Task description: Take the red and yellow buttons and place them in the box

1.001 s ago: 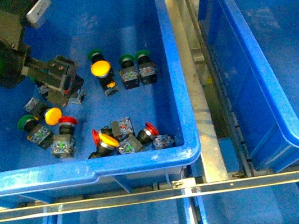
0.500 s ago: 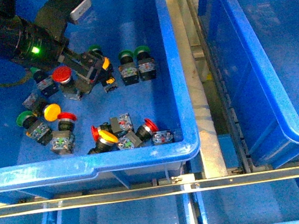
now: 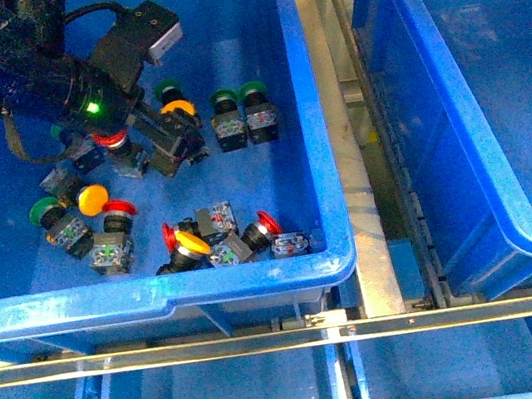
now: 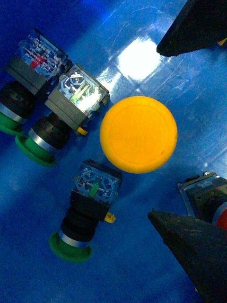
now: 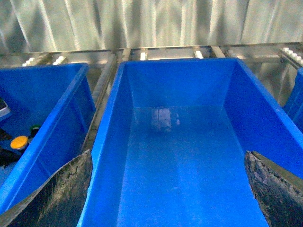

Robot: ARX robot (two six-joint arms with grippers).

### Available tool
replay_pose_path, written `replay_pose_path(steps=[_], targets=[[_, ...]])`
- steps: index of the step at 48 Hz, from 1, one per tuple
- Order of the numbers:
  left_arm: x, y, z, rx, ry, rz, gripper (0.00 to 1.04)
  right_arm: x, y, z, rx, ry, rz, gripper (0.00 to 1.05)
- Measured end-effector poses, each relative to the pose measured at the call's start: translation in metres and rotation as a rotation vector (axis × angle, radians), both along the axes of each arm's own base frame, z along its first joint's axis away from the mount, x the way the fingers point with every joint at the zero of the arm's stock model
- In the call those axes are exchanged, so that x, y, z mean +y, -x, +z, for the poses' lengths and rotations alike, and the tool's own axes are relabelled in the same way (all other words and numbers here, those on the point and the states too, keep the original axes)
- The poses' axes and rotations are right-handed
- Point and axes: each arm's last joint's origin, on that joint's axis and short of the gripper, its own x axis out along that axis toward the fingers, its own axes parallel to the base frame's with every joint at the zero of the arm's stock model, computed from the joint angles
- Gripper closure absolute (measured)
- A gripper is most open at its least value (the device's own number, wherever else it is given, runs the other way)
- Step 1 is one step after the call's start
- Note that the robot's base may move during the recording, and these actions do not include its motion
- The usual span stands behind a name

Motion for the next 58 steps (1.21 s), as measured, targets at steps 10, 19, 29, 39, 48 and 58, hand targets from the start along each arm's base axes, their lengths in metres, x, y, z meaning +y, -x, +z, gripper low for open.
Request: replay_pose_path(steps=[10,19,29,39,48,58], targets=[[-0.004,-0.001,-0.004,-0.002,0.004,-0.009,0.08,0.0,0.0,0.0,0.0,0.0,0.0,0.07],[-0.008,-0.006,-0.004,-0.016,0.006,-0.015,0.08,0.0,0.0,0.0,0.0,0.0,0.0,0.07],[-0.013,-0.014,-0.003,-0.039,0.013,-0.017,0.08,0.0,0.0,0.0,0.0,0.0,0.0,0.07],[-0.014,-0.014,-0.003,-0.032,0.024,-0.01,0.08,0.0,0.0,0.0,0.0,0.0,0.0,0.07],[-0.014,-0.014,-0.004,-0.029,0.023,-0.004,0.27,0.0,0.0,0.0,0.0,0.0,0.0,0.07],[-0.012,-0.014,-0.01,-0.013,0.021,0.013,0.62,0.0,0.0,0.0,0.0,0.0,0.0,0.07]])
